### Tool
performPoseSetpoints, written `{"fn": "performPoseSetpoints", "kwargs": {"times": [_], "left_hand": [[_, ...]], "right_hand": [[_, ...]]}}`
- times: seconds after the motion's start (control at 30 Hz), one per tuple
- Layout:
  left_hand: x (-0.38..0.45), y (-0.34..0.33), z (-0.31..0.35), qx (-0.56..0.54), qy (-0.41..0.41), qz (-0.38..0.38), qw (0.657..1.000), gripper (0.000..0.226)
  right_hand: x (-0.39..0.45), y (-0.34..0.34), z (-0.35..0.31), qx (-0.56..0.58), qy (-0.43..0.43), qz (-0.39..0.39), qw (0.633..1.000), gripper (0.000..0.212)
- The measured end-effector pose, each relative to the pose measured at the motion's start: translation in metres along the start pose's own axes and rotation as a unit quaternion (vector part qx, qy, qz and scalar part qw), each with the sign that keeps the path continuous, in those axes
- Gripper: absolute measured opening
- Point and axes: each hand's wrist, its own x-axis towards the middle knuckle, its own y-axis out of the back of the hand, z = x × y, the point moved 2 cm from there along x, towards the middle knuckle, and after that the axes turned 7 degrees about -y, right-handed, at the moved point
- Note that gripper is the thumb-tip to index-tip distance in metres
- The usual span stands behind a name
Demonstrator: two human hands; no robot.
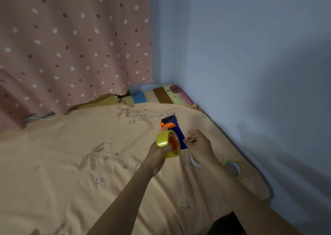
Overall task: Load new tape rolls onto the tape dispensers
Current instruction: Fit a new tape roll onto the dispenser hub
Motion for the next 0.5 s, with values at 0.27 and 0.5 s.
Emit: {"fn": "performPoseSetpoints", "kwargs": {"times": [0.27, 0.5], "left_hand": [[-0.003, -0.011, 0.003, -0.035, 0.010, -0.049, 0.998, 0.045], [-0.012, 0.014, 0.002, -0.023, -0.017, 0.011, 1.000, 0.049]], "right_hand": [[0.008, -0.033, -0.002, 0.006, -0.085, -0.055, 0.995, 0.020], [-0.001, -0.049, -0.008, -0.012, -0.034, -0.016, 0.999, 0.013]]}}
